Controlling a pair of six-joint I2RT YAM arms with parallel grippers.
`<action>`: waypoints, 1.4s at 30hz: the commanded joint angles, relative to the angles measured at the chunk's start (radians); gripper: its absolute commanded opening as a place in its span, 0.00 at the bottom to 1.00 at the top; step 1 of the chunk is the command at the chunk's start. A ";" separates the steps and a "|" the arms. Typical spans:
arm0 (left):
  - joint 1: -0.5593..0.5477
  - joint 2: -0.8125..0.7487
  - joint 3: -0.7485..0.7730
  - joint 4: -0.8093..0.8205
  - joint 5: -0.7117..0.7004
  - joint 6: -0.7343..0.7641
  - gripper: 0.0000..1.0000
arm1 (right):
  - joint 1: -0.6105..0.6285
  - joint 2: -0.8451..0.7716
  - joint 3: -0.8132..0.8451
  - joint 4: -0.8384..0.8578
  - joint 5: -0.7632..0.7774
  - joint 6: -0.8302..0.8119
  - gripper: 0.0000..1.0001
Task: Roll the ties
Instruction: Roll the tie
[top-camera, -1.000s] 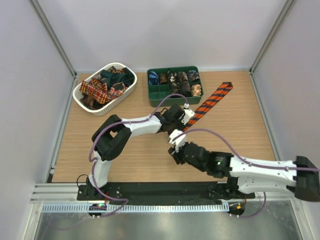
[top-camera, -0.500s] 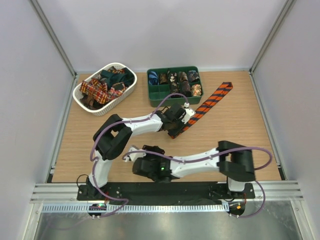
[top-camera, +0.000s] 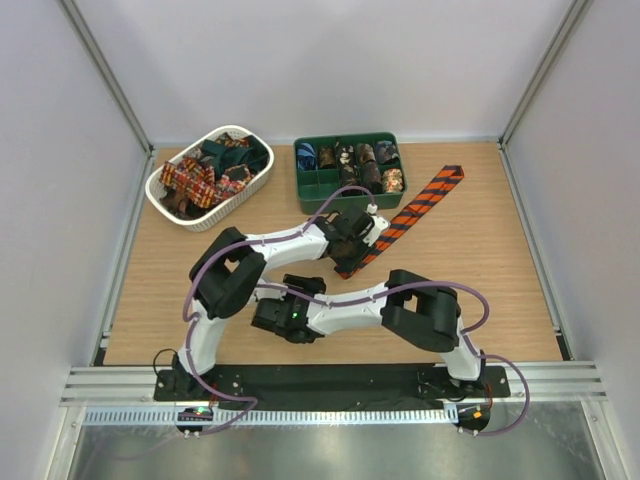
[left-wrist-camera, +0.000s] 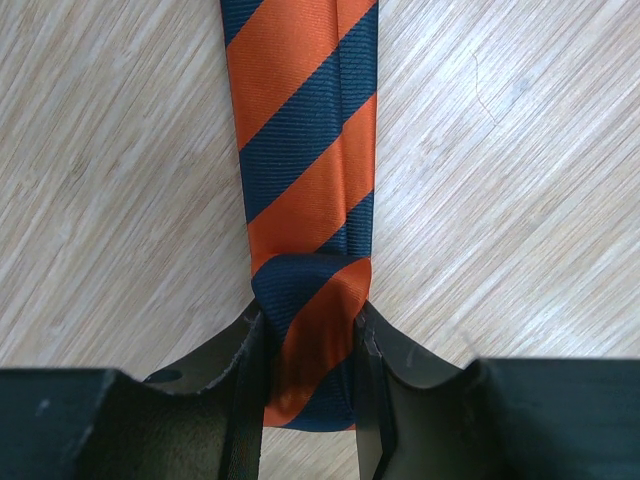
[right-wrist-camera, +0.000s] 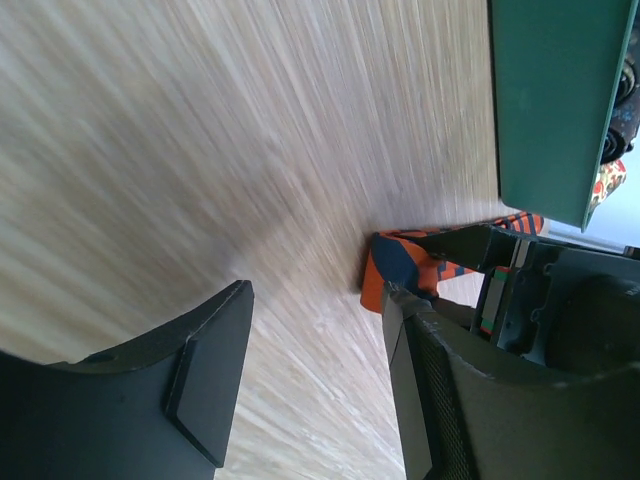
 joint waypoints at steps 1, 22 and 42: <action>0.003 0.104 -0.043 -0.278 0.019 -0.038 0.04 | -0.020 0.005 0.031 -0.045 0.019 0.009 0.62; 0.003 0.144 -0.009 -0.407 0.031 -0.070 0.04 | -0.124 0.005 -0.047 -0.023 -0.022 -0.020 0.63; 0.005 0.139 0.010 -0.537 0.045 -0.079 0.04 | -0.161 0.123 0.008 -0.117 0.013 0.047 0.59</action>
